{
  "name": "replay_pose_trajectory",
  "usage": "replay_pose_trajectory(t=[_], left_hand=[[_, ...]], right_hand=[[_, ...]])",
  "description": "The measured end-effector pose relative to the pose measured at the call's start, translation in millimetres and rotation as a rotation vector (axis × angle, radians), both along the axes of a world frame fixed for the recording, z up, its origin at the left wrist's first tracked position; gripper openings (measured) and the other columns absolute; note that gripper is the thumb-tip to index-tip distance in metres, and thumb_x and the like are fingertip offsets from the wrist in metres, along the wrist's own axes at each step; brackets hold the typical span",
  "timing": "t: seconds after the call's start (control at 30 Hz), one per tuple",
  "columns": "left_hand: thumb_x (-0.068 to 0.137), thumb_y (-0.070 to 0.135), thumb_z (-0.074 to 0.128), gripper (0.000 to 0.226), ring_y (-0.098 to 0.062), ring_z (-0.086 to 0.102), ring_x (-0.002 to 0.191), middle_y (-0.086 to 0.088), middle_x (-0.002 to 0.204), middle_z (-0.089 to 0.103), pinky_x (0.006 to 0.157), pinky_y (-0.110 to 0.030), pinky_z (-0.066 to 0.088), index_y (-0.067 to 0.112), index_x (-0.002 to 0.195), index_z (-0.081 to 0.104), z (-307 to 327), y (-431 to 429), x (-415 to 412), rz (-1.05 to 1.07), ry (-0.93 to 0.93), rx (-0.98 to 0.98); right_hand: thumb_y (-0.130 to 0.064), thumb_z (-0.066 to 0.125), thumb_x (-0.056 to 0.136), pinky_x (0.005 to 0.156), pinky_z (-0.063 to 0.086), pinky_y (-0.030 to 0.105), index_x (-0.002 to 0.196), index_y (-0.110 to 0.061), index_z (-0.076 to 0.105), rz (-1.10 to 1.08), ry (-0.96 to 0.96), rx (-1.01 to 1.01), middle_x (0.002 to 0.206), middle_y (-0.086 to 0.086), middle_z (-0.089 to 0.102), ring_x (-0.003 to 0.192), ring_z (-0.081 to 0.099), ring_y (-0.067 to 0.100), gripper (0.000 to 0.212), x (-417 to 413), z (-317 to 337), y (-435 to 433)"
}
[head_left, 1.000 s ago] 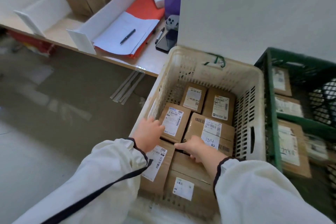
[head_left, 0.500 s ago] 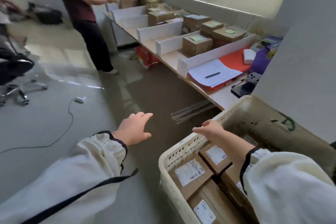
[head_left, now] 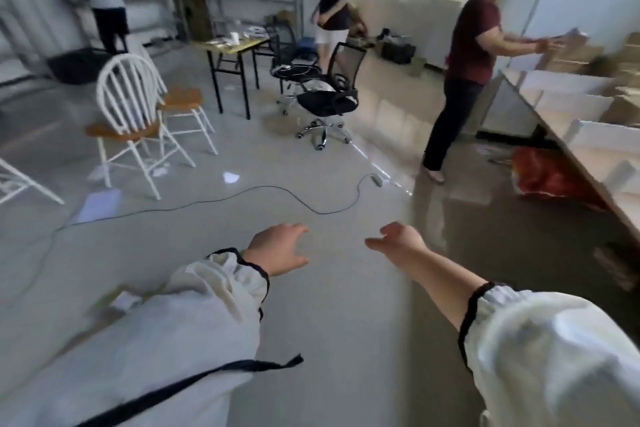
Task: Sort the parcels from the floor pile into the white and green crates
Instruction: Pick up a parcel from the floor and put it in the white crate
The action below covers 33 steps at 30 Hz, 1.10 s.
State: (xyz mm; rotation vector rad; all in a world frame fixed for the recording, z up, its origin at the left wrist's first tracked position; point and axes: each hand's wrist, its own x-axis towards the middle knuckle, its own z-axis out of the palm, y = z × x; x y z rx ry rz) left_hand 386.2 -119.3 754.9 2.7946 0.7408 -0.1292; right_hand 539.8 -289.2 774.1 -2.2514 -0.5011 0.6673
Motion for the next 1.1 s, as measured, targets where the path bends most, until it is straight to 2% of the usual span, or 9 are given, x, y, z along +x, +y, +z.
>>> replay_pose_trajectory(t=[0.2, 0.43, 0.5, 0.57, 0.63, 0.73, 0.87, 1.03, 1.1], left_hand=[[0.084, 0.041, 0.062, 0.059, -0.023, 0.051, 0.121, -0.001, 0.132, 0.052, 0.096, -0.033, 0.044, 0.021, 0.137, 0.043, -6, 100, -226, 0.461, 0.079, -0.088], [0.087, 0.035, 0.058, 0.055, -0.025, 0.052, 0.12, -0.002, 0.132, 0.053, 0.097, -0.036, 0.045, 0.026, 0.138, 0.041, -53, 115, -400, 0.887, 0.134, -0.208], [0.088, 0.036, 0.058, 0.058, -0.024, 0.049, 0.124, -0.003, 0.137, 0.048, 0.099, -0.036, 0.043, 0.022, 0.141, 0.038, -74, 115, -426, 0.992, 0.149, -0.263], [0.088, 0.039, 0.059, 0.06, -0.021, 0.047, 0.126, -0.002, 0.139, 0.047, 0.1, -0.034, 0.042, 0.023, 0.142, 0.038, -97, 119, -444, 1.077, 0.159, -0.319], [0.087, 0.04, 0.059, 0.061, -0.021, 0.046, 0.127, -0.002, 0.139, 0.046, 0.101, -0.033, 0.041, 0.023, 0.142, 0.037, -121, 129, -455, 1.143, 0.175, -0.351], [0.087, 0.039, 0.058, 0.061, -0.02, 0.047, 0.127, -0.002, 0.139, 0.047, 0.102, -0.032, 0.04, 0.022, 0.142, 0.037, -172, 153, -458, 1.201, 0.198, -0.417], [0.089, 0.037, 0.056, 0.059, -0.02, 0.044, 0.129, -0.001, 0.139, 0.045, 0.102, -0.029, 0.037, 0.023, 0.143, 0.036, -269, 200, -458, 1.211, 0.219, -0.484], [0.086, 0.034, 0.056, 0.056, -0.023, 0.049, 0.122, -0.003, 0.131, 0.049, 0.097, -0.033, 0.043, 0.022, 0.138, 0.04, -419, 261, -458, 1.194, 0.224, -0.541], [0.085, 0.034, 0.057, 0.056, -0.025, 0.051, 0.119, -0.004, 0.129, 0.049, 0.094, -0.034, 0.045, 0.022, 0.137, 0.041, -484, 284, -461, 1.191, 0.214, -0.541]], right_hand=[[-0.028, 0.07, 0.083, 0.047, 0.03, 0.022, 0.124, -0.006, 0.054, 0.382, 0.085, -0.095, 0.071, 0.0, 0.048, 0.057, 0.044, 0.013, 0.05, -153, -21, 156], [-0.043, 0.062, 0.085, 0.055, 0.035, 0.024, 0.099, -0.012, 0.056, 0.85, 0.141, -0.24, 0.085, 0.006, 0.053, 0.075, 0.049, 0.021, 0.034, -310, -70, 259], [-0.038, 0.061, 0.088, 0.05, 0.034, 0.022, 0.088, -0.016, 0.05, 0.928, 0.187, -0.281, 0.085, 0.007, 0.052, 0.066, 0.046, 0.017, 0.025, -337, -84, 284], [-0.025, 0.056, 0.094, 0.048, 0.039, 0.018, 0.105, -0.017, 0.05, 0.984, 0.239, -0.306, 0.088, 0.006, 0.052, 0.069, 0.048, 0.017, 0.015, -355, -99, 309], [-0.017, 0.054, 0.094, 0.056, 0.039, 0.014, 0.126, -0.007, 0.051, 1.099, 0.209, -0.357, 0.1, 0.008, 0.054, 0.088, 0.053, 0.023, 0.033, -368, -122, 333], [-0.021, 0.064, 0.088, 0.059, 0.039, 0.017, 0.099, -0.02, 0.056, 1.138, 0.201, -0.42, 0.092, 0.003, 0.056, 0.086, 0.053, 0.02, 0.014, -369, -171, 369], [-0.032, 0.068, 0.082, 0.056, 0.035, 0.024, 0.063, -0.026, 0.044, 1.078, 0.197, -0.54, 0.066, -0.004, 0.049, 0.069, 0.048, 0.017, 0.031, -366, -270, 419], [-0.025, 0.062, 0.088, 0.035, 0.031, 0.008, 0.062, -0.017, 0.047, 1.048, 0.202, -0.65, 0.059, -0.003, 0.047, 0.051, 0.042, 0.007, 0.031, -375, -416, 464], [-0.028, 0.058, 0.091, 0.038, 0.031, 0.012, 0.061, -0.016, 0.043, 1.044, 0.195, -0.665, 0.058, -0.002, 0.043, 0.049, 0.038, 0.008, 0.035, -376, -482, 479]])
